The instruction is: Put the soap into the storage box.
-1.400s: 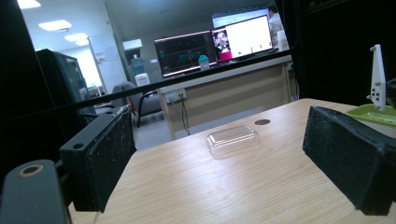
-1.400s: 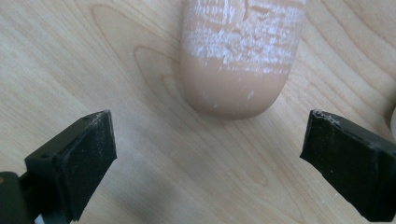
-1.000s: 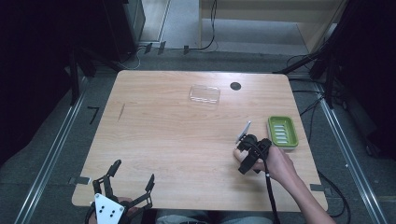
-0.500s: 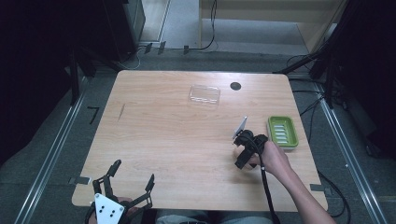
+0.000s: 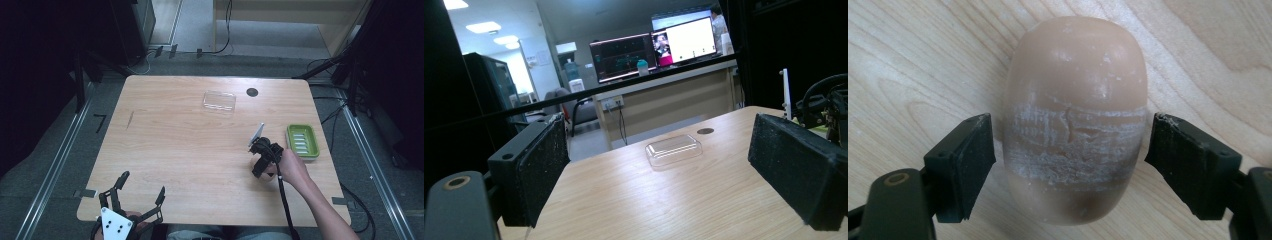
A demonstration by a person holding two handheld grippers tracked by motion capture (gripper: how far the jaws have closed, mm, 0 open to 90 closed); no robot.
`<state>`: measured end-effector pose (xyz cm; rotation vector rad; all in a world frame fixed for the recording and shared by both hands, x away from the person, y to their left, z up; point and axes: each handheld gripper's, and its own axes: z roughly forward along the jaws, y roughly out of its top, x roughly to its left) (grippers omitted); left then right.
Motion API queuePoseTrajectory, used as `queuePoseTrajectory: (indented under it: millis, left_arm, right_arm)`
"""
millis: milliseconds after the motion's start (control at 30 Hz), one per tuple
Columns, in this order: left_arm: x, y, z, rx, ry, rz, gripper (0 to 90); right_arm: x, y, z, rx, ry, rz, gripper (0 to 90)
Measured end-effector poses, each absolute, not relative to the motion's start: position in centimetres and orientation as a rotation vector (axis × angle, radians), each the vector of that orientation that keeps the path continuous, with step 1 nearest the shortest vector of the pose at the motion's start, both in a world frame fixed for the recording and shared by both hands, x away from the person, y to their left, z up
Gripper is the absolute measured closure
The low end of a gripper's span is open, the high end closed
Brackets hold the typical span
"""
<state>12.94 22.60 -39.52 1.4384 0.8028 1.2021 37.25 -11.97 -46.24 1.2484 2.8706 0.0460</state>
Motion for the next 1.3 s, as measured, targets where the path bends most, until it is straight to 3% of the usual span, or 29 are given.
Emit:
queuePoseTrajectory:
  millis: [433, 1300]
  left_arm:
    - [12.93, 22.62, -39.52, 1.439, 0.801, 1.203, 9.9]
    - [12.89, 22.61, -39.54, 1.439, 0.797, 1.206, 9.9]
  right_arm:
    - [37.46, -11.85, -46.43, 1.264, 2.881, 0.035, 32.2]
    - [37.63, -12.26, -46.01, 1.273, 2.866, 0.014, 33.6]
